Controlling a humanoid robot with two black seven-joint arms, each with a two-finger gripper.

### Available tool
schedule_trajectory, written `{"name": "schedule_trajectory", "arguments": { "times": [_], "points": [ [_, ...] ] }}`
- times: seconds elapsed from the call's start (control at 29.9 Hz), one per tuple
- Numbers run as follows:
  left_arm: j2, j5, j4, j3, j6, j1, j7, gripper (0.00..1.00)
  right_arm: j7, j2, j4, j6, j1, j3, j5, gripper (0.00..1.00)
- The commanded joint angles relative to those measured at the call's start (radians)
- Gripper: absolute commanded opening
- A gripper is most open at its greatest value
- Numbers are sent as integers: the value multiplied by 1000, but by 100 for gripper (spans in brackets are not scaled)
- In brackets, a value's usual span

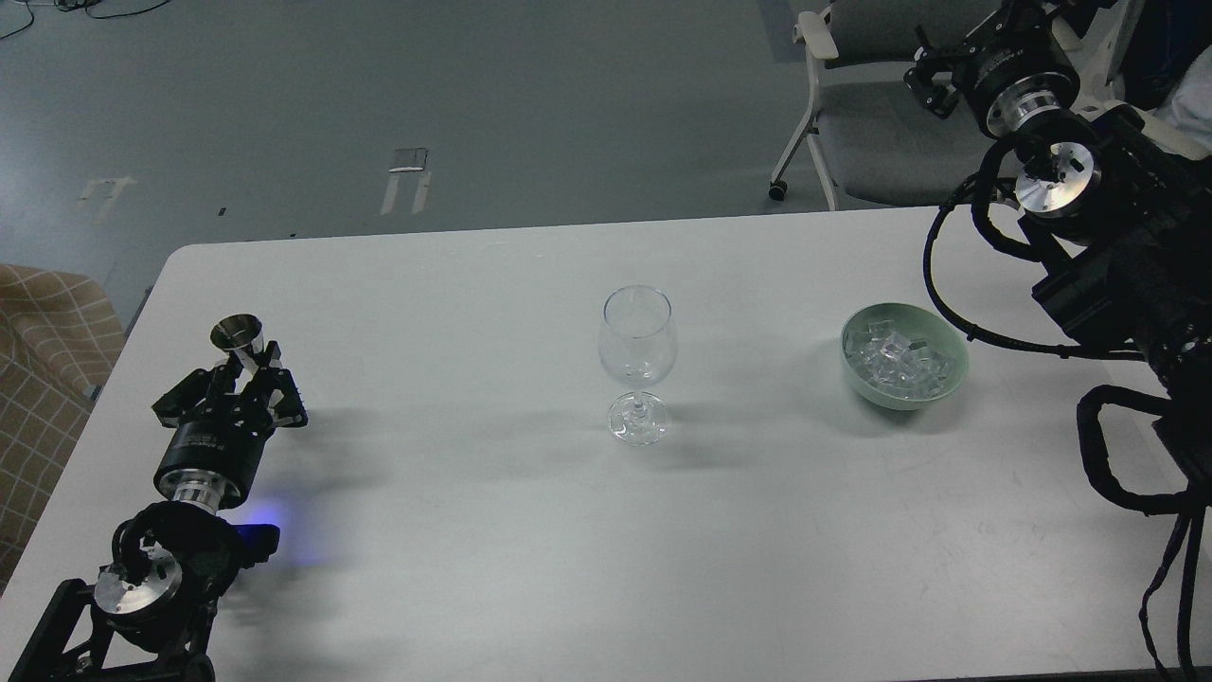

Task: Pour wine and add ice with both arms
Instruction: 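Align the left gripper around the jigger and close on it, then lift the jigger off the table with the left gripper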

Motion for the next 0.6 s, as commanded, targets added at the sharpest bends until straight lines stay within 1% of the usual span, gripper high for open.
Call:
{"name": "schedule_trajectory", "arguments": {
  "times": [0.0,0.07,0.23,0.57],
  "points": [
    [5,0,-28,-1,0,-1,0,26,0,1,1,0,1,0,0,100],
    [7,0,-50,-1,2,-1,2,25,0,1,1,0,1,0,0,100],
    [14,0,-91,-3,0,5,2,21,0,1,1,0,3,0,0,100],
    [31,0,-145,0,0,23,5,16,0,0,1,0,3,0,0,100]
  ]
}}
